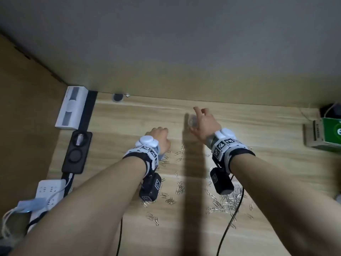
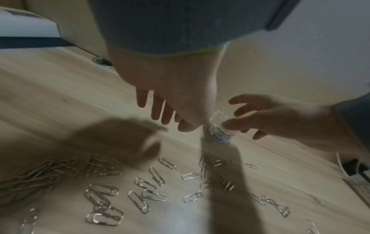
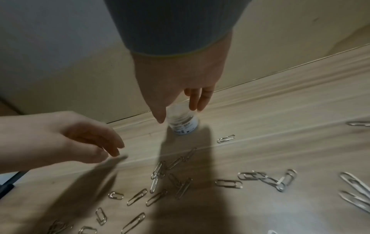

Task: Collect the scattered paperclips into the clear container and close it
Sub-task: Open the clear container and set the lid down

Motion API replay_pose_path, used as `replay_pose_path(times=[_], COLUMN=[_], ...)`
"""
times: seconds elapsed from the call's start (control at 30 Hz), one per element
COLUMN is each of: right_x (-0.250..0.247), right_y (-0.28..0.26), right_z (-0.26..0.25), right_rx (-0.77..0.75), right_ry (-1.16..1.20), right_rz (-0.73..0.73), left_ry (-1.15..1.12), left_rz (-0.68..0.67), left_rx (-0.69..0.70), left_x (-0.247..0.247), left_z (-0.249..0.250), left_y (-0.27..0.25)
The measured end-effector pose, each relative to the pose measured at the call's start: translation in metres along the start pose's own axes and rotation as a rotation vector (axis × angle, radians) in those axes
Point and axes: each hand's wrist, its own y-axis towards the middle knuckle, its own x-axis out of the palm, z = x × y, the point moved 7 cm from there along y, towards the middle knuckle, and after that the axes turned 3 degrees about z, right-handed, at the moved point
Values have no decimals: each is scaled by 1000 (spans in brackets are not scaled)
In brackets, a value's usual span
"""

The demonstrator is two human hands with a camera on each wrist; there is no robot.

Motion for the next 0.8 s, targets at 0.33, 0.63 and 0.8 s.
replay_pose_path(times=[0.33,0.63,0.8], right_x=[16,38,38], right_y=[7,-27,-39], right_z=[4,39,50], right_rx=[82,173,78], right_ry=[23,481,491], right_rz=[16,3,2], left_ry=[-129,-391,-351], left_rz=[-29,62,169], left_rx=[63,232,366], left_x=[15,19,14], left_z=[-27,13,45], left_y=[17,11,15])
